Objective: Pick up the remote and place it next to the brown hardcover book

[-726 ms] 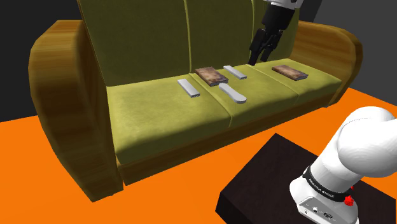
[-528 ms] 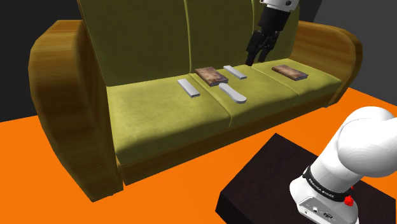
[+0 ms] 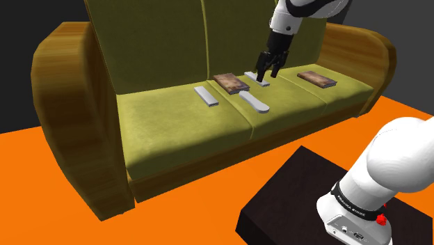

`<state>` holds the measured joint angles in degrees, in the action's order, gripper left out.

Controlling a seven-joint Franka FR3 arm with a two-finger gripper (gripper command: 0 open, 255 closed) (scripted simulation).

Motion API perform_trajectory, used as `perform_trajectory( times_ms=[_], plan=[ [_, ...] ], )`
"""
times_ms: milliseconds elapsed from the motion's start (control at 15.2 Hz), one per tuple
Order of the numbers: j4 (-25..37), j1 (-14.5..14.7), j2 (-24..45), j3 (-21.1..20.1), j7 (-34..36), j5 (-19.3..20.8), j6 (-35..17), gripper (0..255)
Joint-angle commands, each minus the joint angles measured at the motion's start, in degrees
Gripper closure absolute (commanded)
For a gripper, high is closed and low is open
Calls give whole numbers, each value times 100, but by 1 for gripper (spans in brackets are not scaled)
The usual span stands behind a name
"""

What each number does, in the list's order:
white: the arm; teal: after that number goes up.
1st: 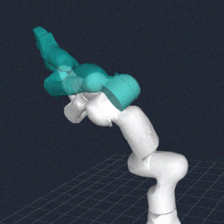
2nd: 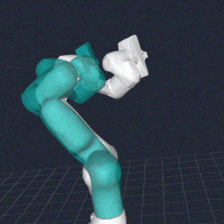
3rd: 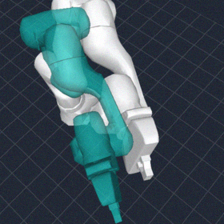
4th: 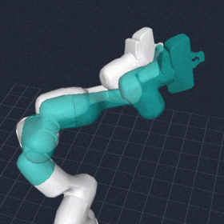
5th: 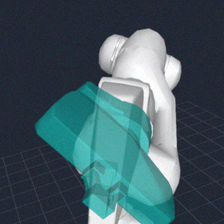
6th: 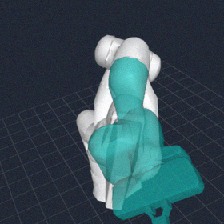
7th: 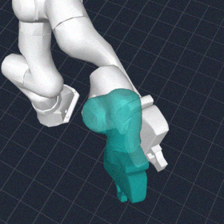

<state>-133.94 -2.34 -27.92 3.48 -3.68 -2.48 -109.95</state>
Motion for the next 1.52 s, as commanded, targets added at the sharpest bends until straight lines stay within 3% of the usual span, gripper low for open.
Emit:
perform_trajectory(
  times_ms=[0, 990, 1452],
  plan=[
    [63, -58, 364, 59, -10, 42, -252, 0],
    [1399, -505, 3327, 581, -218, 91, -1481, 0],
    [1276, -532, 3675, 586, -267, 24, -1934, 0]
  ],
)
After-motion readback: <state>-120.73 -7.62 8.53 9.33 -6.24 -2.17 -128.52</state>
